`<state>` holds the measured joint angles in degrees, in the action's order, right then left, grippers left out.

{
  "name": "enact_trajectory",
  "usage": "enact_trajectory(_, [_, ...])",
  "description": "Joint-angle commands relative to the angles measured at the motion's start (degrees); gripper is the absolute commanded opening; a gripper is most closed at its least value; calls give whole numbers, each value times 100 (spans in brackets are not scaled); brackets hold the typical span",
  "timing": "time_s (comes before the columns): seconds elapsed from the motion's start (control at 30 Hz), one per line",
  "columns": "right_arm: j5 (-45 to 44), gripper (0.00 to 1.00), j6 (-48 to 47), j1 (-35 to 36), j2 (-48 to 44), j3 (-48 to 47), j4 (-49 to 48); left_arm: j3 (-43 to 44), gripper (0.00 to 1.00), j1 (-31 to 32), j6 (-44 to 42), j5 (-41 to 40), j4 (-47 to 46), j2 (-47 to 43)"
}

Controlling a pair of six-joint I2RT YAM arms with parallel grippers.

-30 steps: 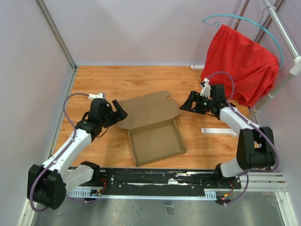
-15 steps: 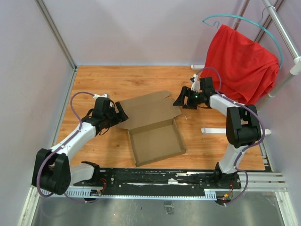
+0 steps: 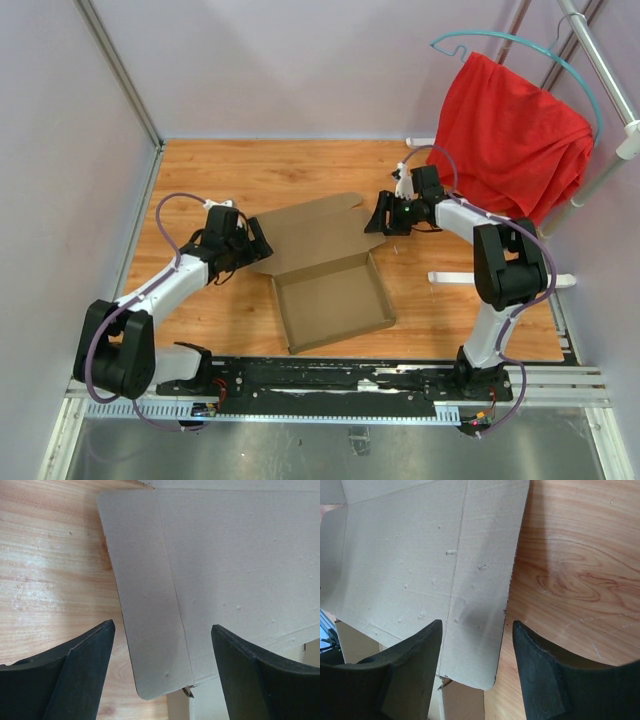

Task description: Fold the paper box

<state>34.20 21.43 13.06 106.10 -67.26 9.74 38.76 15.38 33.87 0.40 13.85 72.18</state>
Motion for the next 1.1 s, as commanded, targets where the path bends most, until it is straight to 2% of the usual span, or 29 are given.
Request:
enact_trajectory(0.0, [-201,59,-176,142,-191,-13,88,273,83,-35,-158,-10,-231,9])
enact_trajectory(0.3, [-836,58,-417,596,-335,-267,362,720,82,-35,-289,75,-231,270])
enact_trajectory(1.07, [-1913,58,-869,1764,-643,-726,890,921,75,-30,-345,1009,-867,1071])
